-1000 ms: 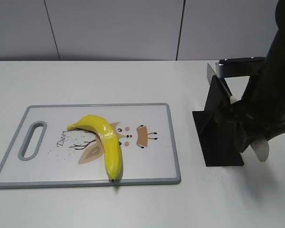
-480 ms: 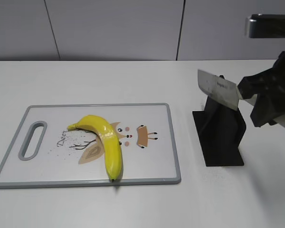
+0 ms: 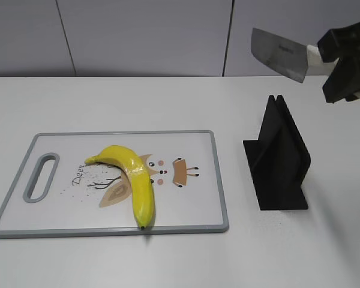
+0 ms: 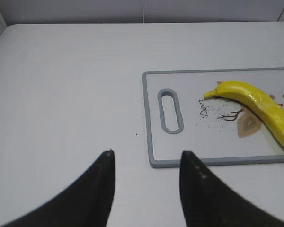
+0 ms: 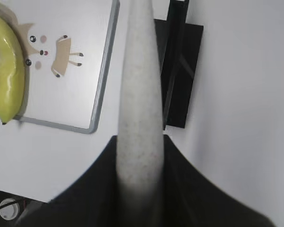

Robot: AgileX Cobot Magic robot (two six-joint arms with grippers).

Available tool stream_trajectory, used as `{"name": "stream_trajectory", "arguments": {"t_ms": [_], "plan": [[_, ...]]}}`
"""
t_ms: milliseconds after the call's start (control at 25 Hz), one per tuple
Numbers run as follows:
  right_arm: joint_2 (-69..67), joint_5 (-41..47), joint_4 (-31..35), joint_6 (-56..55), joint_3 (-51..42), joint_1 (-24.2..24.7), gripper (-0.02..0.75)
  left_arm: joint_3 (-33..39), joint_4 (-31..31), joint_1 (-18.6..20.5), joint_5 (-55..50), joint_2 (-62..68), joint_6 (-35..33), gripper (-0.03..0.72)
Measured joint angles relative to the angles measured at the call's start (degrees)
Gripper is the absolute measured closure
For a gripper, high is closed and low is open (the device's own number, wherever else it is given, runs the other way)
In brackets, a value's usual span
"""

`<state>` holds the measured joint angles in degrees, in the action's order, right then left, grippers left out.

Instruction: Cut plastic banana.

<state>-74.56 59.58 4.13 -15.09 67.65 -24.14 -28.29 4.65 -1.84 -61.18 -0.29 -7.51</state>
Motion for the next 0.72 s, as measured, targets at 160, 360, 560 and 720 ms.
{"name": "stream_trajectory", "arguments": {"t_ms": [160, 360, 560, 720], "plan": [[0.1, -1.4, -0.1, 3.6, 0.3, 0.0, 0.546, -0.5, -0.2, 0.0, 1.3, 0.0, 0.0, 0.252], [0.1, -5.6, -0.3, 4.6, 0.3, 0.0, 0.547, -1.7, -0.9, 0.0, 6.8, 2.4, 0.0, 0.224], [-1.0, -7.6, -0.3, 12.9, 0.5, 0.0, 0.547, -3.8, -1.0, 0.0, 15.1, 11.3, 0.0, 0.097], [-3.2, -7.8, 1.2, 22.1, 1.7, 0.0, 0.547, -6.7, -1.0, 0.0, 20.3, 20.6, 0.0, 0.082]]}}
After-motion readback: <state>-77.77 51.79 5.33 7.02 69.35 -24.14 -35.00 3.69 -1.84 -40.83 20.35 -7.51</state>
